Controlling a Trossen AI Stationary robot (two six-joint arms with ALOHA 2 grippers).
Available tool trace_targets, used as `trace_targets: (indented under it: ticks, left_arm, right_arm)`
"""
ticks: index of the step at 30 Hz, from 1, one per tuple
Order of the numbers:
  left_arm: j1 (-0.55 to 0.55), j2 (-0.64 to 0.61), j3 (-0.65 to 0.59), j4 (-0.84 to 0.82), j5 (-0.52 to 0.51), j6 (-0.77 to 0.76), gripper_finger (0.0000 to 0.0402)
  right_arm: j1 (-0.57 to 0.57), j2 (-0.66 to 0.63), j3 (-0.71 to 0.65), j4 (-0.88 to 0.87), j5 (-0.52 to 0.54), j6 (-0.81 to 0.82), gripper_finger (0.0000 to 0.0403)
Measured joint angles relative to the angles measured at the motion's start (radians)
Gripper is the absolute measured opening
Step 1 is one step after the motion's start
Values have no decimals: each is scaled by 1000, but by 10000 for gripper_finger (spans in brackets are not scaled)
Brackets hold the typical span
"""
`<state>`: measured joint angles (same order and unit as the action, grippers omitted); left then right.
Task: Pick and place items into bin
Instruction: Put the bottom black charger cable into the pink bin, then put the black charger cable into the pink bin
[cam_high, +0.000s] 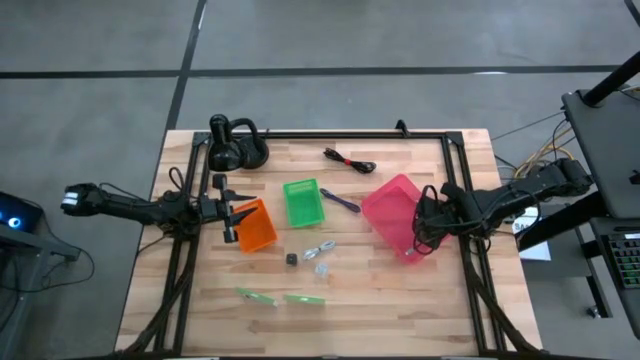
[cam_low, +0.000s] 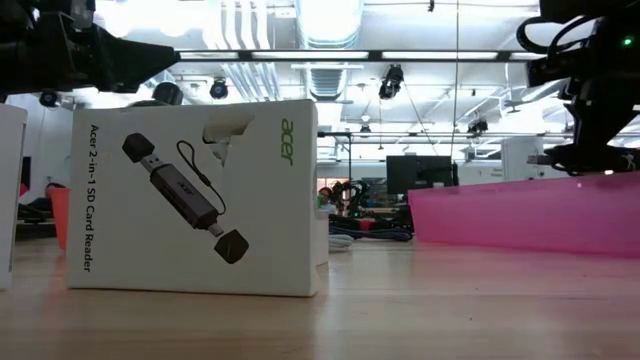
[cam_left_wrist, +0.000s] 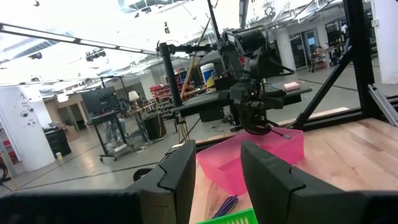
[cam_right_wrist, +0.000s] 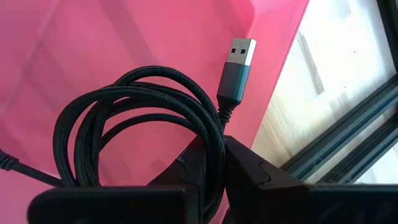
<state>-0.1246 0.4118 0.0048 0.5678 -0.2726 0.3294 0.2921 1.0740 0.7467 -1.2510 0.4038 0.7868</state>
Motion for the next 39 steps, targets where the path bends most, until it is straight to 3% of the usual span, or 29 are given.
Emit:
trace_targets:
  ticks: [11, 27, 39]
  left_arm:
    - [0, 0, 0, 0, 0, 0, 113]
    - [0, 0, 0, 0, 0, 0, 113]
    - [0, 0, 0, 0, 0, 0, 113]
  right_arm:
    - [0, 1, 0, 0, -7, 0, 35]
    - [0, 2, 1, 2, -9, 26, 91]
    - [0, 2, 1, 13, -3, 26, 109]
